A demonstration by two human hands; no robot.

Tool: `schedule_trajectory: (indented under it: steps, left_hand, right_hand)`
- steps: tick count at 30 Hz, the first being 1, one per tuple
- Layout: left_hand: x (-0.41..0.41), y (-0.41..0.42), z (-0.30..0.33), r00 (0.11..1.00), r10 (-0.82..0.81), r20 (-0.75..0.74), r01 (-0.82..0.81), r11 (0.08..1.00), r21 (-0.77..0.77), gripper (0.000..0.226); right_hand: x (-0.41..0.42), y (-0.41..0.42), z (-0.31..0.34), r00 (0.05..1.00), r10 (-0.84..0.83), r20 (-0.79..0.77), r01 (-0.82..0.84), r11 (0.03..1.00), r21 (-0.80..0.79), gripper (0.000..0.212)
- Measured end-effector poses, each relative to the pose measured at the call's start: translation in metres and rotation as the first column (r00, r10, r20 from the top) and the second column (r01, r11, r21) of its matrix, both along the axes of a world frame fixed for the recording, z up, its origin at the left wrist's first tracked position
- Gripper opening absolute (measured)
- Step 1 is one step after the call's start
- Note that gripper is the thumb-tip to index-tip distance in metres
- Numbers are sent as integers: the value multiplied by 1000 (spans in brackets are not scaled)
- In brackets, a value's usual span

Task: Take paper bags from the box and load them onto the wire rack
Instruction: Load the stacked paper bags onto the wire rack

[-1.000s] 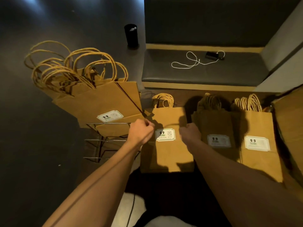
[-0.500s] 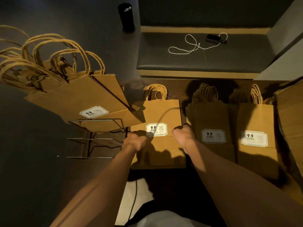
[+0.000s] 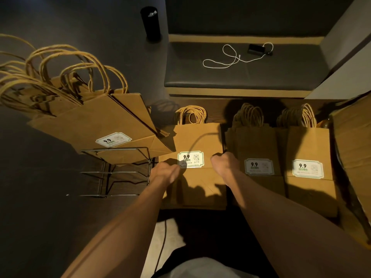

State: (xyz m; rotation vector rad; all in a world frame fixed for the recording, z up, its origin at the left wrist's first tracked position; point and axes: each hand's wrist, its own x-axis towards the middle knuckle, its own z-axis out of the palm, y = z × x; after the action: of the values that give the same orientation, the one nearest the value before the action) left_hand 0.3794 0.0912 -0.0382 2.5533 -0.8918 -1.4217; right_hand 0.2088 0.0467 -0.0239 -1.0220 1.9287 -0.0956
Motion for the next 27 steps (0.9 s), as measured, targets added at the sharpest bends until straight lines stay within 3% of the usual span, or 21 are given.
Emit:
schedule_trajectory:
  steps: [3, 8, 11, 15, 17, 24, 27]
  left_hand:
    - [0, 0, 0, 1000, -10, -19, 11, 1000, 17, 28]
    - [-2, 0, 4, 997, 3, -78, -2, 1000, 5, 27]
    - [-5, -1, 7, 993, 10, -117, -12, 1000, -10, 24]
    - [-7, -2, 14, 992, 10, -128, -16, 999, -47, 27]
    - [-7, -4, 17, 992, 18, -126, -26, 998, -62, 33]
    - [-12, -6, 24, 967, 103, -231, -141, 978, -152, 67]
    - [-13, -8, 28, 931, 196, -308, -233, 968, -91, 87]
  right_hand:
    - [-1, -1, 3, 997, -48, 56, 50, 998, -29, 42]
    - [-8, 1, 13, 933, -84, 349, 140, 981, -137, 22]
    - [-13, 5, 18, 901, -66, 428, 143, 978, -149, 20]
    - [-19, 9, 24, 847, -163, 506, 264, 955, -134, 37]
    - [-23, 9, 24, 826, -204, 526, 320, 937, -139, 43]
    - [-45, 4, 44, 751, -252, 611, 426, 892, -155, 29]
    - [-57, 4, 53, 725, -255, 640, 432, 892, -135, 29]
